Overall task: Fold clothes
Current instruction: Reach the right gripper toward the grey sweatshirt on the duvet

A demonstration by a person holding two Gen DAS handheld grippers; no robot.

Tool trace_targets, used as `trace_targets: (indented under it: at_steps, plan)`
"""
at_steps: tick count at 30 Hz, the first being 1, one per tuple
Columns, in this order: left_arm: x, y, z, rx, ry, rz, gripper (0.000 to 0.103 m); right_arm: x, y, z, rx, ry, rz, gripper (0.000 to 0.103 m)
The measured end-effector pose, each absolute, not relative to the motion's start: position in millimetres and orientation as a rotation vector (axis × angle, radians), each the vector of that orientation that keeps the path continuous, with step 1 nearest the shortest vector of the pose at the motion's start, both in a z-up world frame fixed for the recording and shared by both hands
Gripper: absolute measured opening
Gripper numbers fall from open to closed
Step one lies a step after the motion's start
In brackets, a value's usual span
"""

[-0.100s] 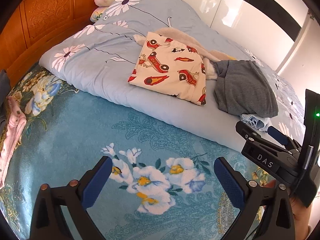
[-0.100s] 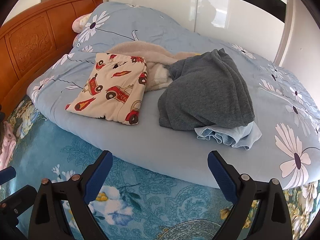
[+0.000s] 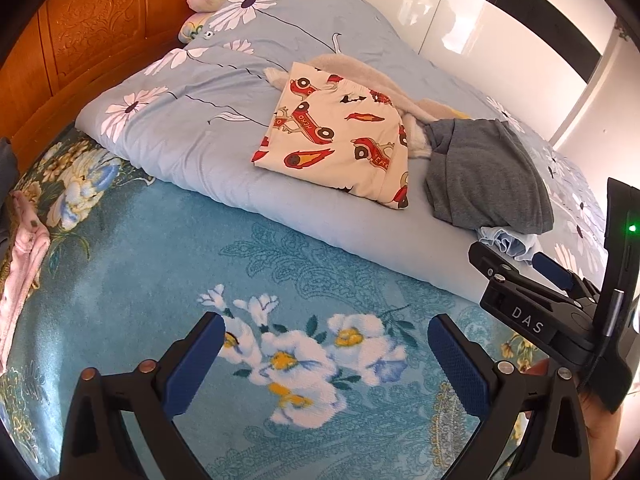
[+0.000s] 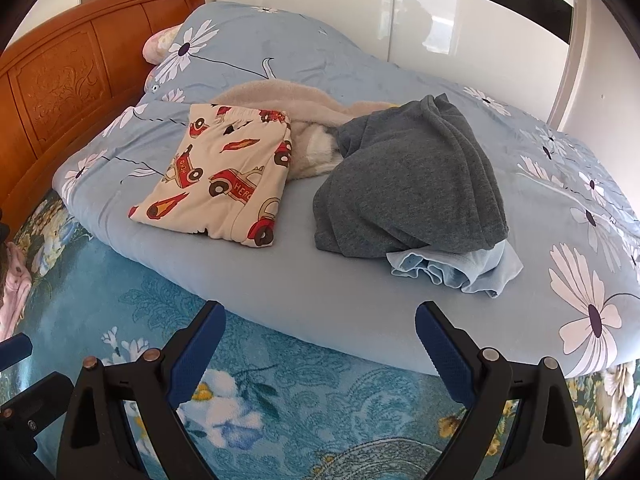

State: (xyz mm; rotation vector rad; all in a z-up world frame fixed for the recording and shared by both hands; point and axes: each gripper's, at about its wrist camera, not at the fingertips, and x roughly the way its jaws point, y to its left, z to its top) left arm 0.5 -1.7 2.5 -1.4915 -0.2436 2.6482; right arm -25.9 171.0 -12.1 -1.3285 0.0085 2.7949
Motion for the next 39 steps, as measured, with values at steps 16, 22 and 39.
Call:
trace_targets:
  at_steps: [16, 22, 39]
  plan:
    - [8.2, -0.7, -10.7, -1.526, -0.119, 2.738, 0.103, -28.2, 188.9, -14.0, -1.333, -0.009, 2.795, 0.096]
    - [8.0, 0.1, -14.8, -1.535, -0.173, 2.72, 0.103, -30.7, 193.2, -5.1, -1.318, -0.051, 2.819, 0.091]
    - [7.5, 6.3, -13.0, -1.529, -0.173, 2.693, 0.103, -34.4, 173.6, -4.0, -1.336, -0.188, 2.838, 0.086]
